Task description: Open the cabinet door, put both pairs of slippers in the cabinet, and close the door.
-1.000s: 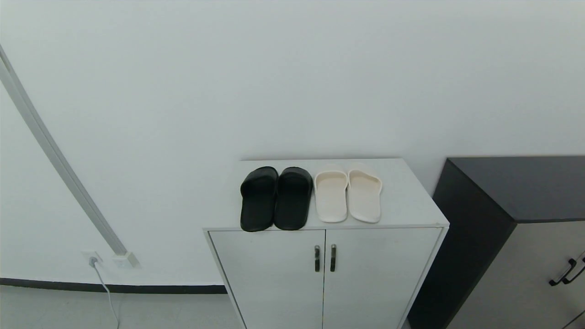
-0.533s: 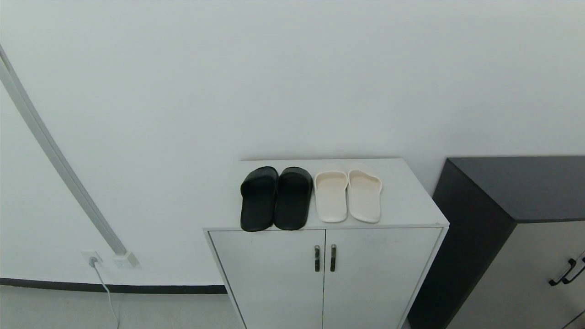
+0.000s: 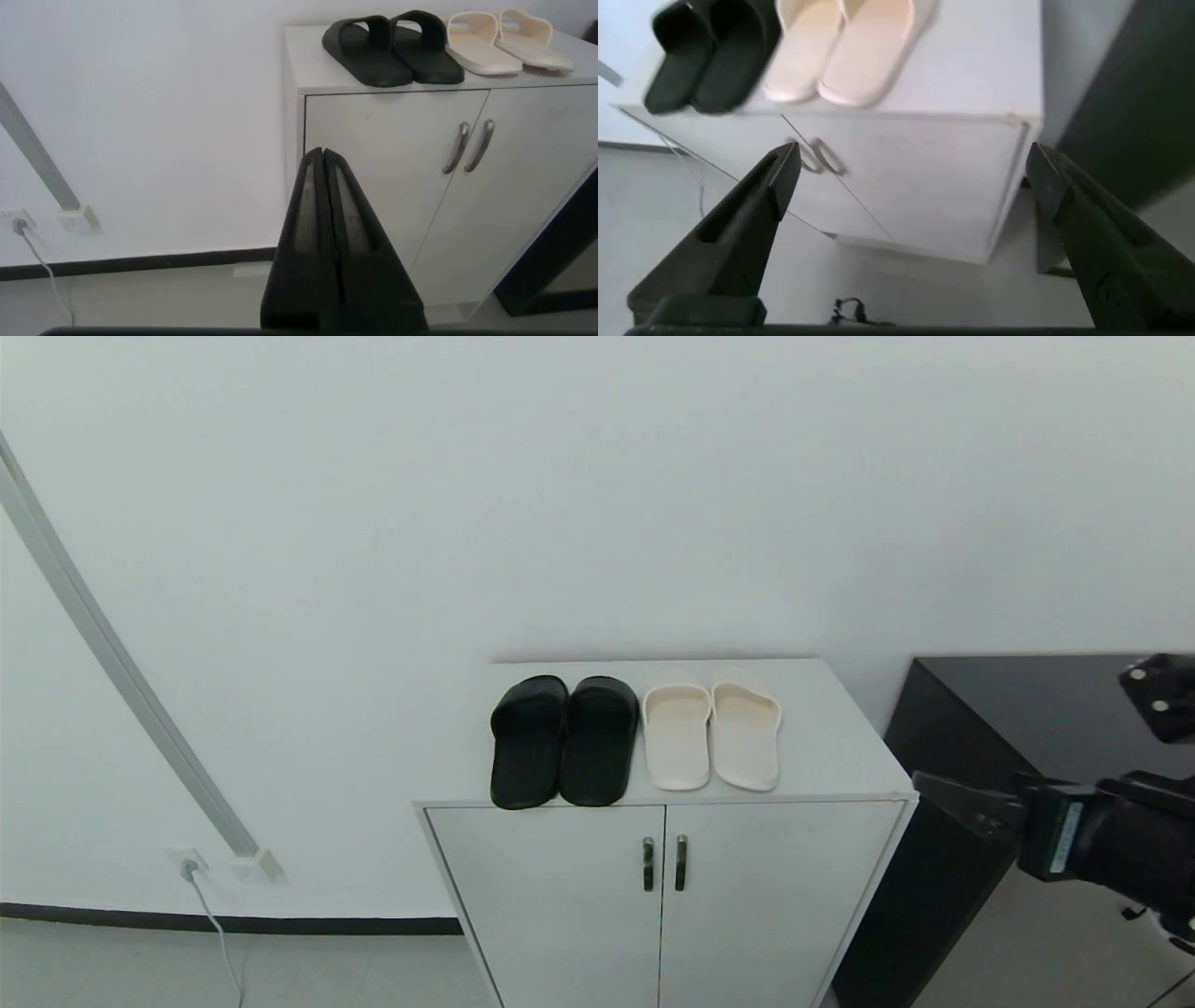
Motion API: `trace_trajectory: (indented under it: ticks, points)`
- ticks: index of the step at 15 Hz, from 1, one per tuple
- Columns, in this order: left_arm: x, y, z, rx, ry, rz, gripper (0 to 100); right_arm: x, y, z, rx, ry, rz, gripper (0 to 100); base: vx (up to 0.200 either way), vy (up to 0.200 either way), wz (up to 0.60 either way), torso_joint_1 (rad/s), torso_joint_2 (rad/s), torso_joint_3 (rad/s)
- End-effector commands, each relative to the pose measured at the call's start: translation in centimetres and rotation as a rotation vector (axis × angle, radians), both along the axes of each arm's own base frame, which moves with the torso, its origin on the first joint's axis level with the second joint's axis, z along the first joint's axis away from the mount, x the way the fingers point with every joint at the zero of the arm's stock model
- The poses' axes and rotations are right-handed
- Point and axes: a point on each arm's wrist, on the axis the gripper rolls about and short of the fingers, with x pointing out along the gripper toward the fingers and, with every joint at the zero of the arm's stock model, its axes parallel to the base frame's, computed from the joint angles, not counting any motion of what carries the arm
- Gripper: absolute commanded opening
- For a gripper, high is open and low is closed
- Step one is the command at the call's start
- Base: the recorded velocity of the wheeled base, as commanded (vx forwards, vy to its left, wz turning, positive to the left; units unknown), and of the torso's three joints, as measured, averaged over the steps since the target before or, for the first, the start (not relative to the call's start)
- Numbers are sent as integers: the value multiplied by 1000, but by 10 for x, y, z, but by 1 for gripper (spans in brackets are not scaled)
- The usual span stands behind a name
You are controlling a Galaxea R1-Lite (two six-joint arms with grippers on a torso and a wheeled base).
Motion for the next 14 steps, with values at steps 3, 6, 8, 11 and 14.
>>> trace_trajectory:
  ticks: [3,6,8,11,14]
  points:
    - [0,0,0,-1,1,1,0,61,65,-7,-29,51,15,100,0,0,0,0,0,0]
    - [0,0,0,-1,1,1,0,92,106,-9,-49,30,-23,100,0,0,0,0,0,0]
    - [0,0,0,-3,1,1,0,115,133,-15,-57,2,-69,100,0,0,0,0,0,0]
    - [0,0,0,-4,1,1,0,146,163,-21,-53,-40,-133,100,0,0,0,0,0,0]
    - [0,0,0,-4,1,2,0,170,183,-35,-77,-57,-185,100,0,0,0,0,0,0]
